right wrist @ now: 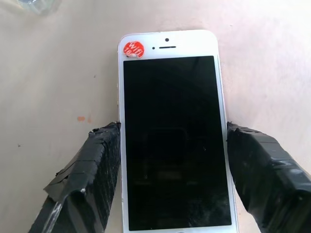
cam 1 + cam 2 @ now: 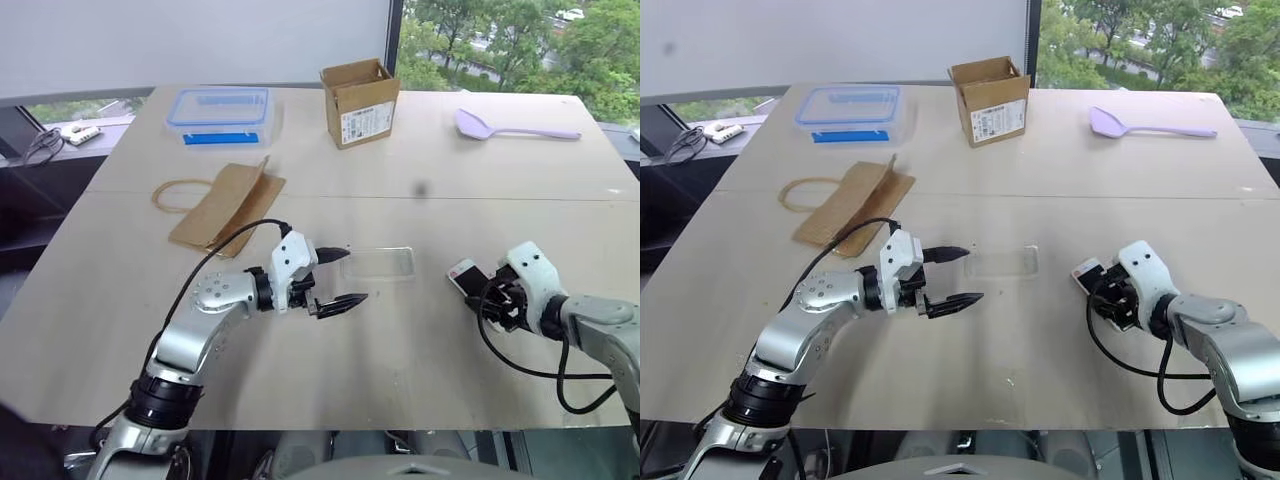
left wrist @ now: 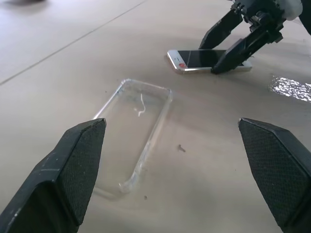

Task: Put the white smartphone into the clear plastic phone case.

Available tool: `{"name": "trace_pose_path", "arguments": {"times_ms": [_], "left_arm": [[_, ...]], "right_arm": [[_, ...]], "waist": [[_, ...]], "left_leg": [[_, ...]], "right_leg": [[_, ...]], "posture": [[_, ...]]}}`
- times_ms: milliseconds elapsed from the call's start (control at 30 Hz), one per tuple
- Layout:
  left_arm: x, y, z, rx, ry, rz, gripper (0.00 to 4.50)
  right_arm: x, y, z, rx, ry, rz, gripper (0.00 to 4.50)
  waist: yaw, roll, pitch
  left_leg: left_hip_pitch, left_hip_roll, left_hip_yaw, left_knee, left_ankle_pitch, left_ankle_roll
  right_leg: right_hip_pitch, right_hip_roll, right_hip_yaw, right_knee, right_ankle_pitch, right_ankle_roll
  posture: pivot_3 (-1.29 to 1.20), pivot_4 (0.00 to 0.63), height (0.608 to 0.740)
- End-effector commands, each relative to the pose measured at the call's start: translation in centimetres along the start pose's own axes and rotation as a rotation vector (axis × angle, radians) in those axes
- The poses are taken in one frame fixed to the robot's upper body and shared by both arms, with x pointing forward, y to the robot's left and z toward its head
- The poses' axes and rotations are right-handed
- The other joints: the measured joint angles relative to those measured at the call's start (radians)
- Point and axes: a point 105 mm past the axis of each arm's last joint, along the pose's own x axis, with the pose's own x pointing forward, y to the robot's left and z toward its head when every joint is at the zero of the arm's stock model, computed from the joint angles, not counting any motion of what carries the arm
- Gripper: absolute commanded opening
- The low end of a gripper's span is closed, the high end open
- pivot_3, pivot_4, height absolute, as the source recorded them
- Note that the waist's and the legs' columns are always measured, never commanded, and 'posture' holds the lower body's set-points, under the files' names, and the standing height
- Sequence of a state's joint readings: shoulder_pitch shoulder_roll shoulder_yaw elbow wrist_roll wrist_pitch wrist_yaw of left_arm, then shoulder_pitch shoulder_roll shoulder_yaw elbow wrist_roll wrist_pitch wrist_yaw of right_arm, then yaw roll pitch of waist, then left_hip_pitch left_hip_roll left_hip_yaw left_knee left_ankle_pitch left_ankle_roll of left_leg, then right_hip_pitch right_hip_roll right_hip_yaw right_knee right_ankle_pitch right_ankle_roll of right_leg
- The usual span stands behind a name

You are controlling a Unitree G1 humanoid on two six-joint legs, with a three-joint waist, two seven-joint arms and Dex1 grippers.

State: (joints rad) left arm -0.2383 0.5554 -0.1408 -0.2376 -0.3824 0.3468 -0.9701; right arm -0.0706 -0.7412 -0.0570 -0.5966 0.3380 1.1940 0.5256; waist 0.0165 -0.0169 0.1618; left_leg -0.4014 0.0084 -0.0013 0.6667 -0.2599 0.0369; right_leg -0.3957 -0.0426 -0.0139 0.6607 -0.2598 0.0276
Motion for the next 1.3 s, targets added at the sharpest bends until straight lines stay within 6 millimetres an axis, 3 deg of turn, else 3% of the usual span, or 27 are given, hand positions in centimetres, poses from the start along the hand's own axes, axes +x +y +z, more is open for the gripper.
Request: {"name": "trace_pose_path", "arguments": {"times_ms": [33,133,233,367,533,667,767,967,1300], "left_arm": [[-0.3,0.8,0.7,0.061,-0.052,0.047,4.50],[-1.1,0.5,0.8,0.087,-0.119,0.014,4.50],[-2.7,-0.2,0.3,0.005,-0.112,-0.063,4.50],[-4.4,-0.4,-0.4,-0.023,-0.083,-0.059,4.50],[-6.3,-1.0,0.0,-0.047,-0.106,-0.001,4.50],[-7.6,-1.3,0.0,-0.047,-0.089,0.035,4.50],[-8.0,-1.4,0.2,-0.037,-0.081,0.053,4.50],[-8.7,-1.4,0.4,-0.025,-0.075,0.101,4.50],[-7.5,-1.1,1.7,-0.019,-0.079,0.116,4.50]], "right_arm": [[0.3,0.1,-1.1,-0.105,0.028,0.027,2.88],[-0.6,0.3,2.7,-0.225,-0.149,0.097,2.88],[-1.9,0.8,7.4,-0.354,-0.278,0.197,2.88],[-1.2,2.9,11.8,-0.556,-0.320,0.348,2.88],[1.8,5.0,13.4,-0.754,-0.269,0.460,2.88],[4.0,5.2,14.1,-0.829,-0.217,0.500,2.88],[5.2,5.4,14.2,-0.868,-0.179,0.525,2.88],[6.3,6.4,13.7,-0.932,-0.110,0.585,2.88],[7.2,7.2,13.3,-0.968,-0.055,0.588,2.83]], "waist": [[-0.001,0.000,0.000],[-0.002,-0.001,0.000],[-0.021,0.005,0.005],[-0.039,0.008,0.009],[-0.029,0.007,0.010],[-0.024,0.007,0.010],[-0.022,0.007,0.010],[-0.026,0.007,0.010],[-0.028,0.007,0.009]], "left_leg": [[0.000,0.000,0.000,0.000,0.000,0.000],[0.000,0.000,0.000,0.000,0.000,0.000],[0.000,0.000,0.002,0.001,0.000,0.000],[0.002,0.003,0.002,0.001,0.000,0.000],[0.000,0.004,-0.002,-0.001,0.000,0.000],[-0.015,0.002,0.000,0.003,0.000,-0.001],[-0.016,-0.001,0.000,0.003,0.001,-0.002],[-0.015,-0.001,0.000,0.003,0.001,-0.001],[-0.014,-0.001,0.000,0.003,0.001,-0.001]], "right_leg": [[0.000,0.000,0.000,0.000,0.000,0.000],[0.000,0.000,0.000,0.000,0.000,0.000],[-0.001,0.002,0.002,0.001,0.000,0.000],[-0.001,0.005,0.002,0.002,0.001,0.000],[-0.002,0.005,-0.001,0.001,0.001,-0.001],[-0.015,0.001,0.000,0.002,0.002,-0.001],[-0.015,-0.002,-0.001,0.002,0.002,-0.001],[-0.016,-0.003,-0.002,0.003,0.002,-0.001],[-0.015,-0.002,-0.002,0.005,0.002,-0.001]], "posture": [[0.00,0.150,0.740],[0.00,0.150,0.740],[0.00,0.150,0.740],[0.00,0.150,0.740],[0.00,0.150,0.740],[0.00,0.150,0.740],[0.00,0.150,0.740],[0.00,0.150,0.740],[0.00,0.150,0.740]]}}
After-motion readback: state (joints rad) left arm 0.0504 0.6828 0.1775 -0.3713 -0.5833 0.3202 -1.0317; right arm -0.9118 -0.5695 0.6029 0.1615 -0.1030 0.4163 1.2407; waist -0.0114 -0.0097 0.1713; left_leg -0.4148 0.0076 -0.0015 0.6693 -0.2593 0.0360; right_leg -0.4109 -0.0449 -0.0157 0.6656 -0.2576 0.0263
